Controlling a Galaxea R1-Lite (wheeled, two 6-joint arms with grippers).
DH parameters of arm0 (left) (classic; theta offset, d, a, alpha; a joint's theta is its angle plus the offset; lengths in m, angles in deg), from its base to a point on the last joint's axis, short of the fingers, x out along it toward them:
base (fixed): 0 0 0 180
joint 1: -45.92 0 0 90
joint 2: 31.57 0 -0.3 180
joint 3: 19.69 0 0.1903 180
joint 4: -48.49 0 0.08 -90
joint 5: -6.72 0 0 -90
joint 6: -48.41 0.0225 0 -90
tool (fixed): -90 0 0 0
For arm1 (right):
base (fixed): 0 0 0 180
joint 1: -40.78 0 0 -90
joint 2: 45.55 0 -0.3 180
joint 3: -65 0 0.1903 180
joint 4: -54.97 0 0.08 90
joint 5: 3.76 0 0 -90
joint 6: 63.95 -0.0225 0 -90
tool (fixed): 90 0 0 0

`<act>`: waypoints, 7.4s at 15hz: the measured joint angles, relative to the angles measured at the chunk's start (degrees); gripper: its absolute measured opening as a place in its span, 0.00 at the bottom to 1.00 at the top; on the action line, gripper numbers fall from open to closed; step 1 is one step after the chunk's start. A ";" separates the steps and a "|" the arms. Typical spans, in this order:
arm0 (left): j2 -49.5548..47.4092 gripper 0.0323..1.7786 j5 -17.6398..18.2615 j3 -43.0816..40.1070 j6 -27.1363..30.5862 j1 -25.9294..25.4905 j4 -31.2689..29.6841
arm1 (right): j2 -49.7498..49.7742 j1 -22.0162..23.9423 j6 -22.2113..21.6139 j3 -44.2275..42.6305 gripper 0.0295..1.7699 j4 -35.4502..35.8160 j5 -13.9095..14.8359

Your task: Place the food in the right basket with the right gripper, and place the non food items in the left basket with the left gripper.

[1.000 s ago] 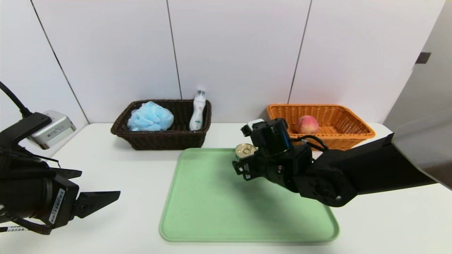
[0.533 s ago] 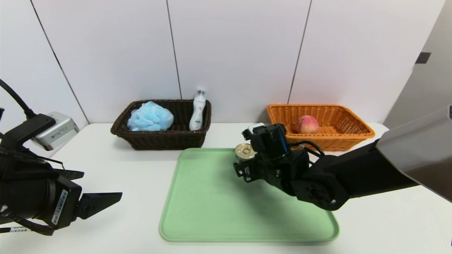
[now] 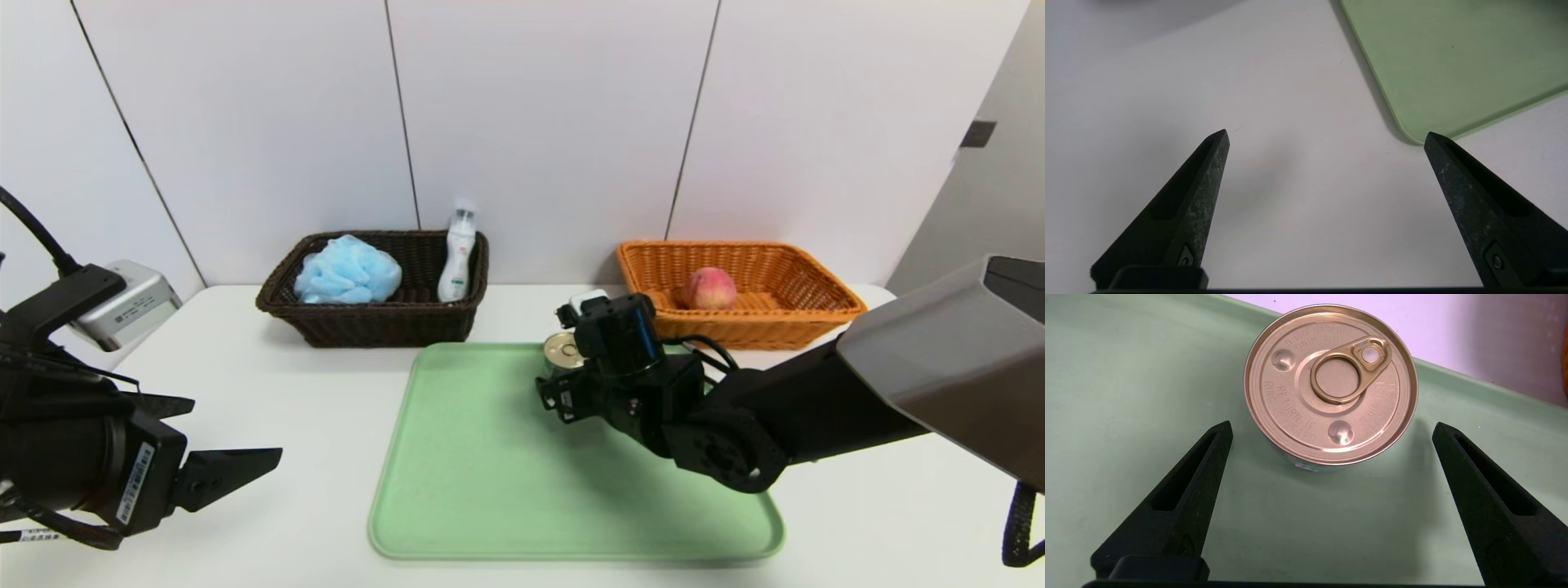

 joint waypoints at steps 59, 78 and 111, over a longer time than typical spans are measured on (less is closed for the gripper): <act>-0.83 0.95 -0.26 0.55 0.26 0.76 -0.07 | 15.49 28.39 3.11 -10.09 0.54 -8.83 -4.41; -1.10 0.95 -0.33 -0.06 -0.22 0.74 -0.07 | -1.54 39.39 3.17 -31.29 0.54 -34.47 -5.61; -10.17 0.95 -10.30 -1.13 0.41 -0.30 0.76 | 37.24 32.33 3.17 -15.36 0.95 -58.34 -14.26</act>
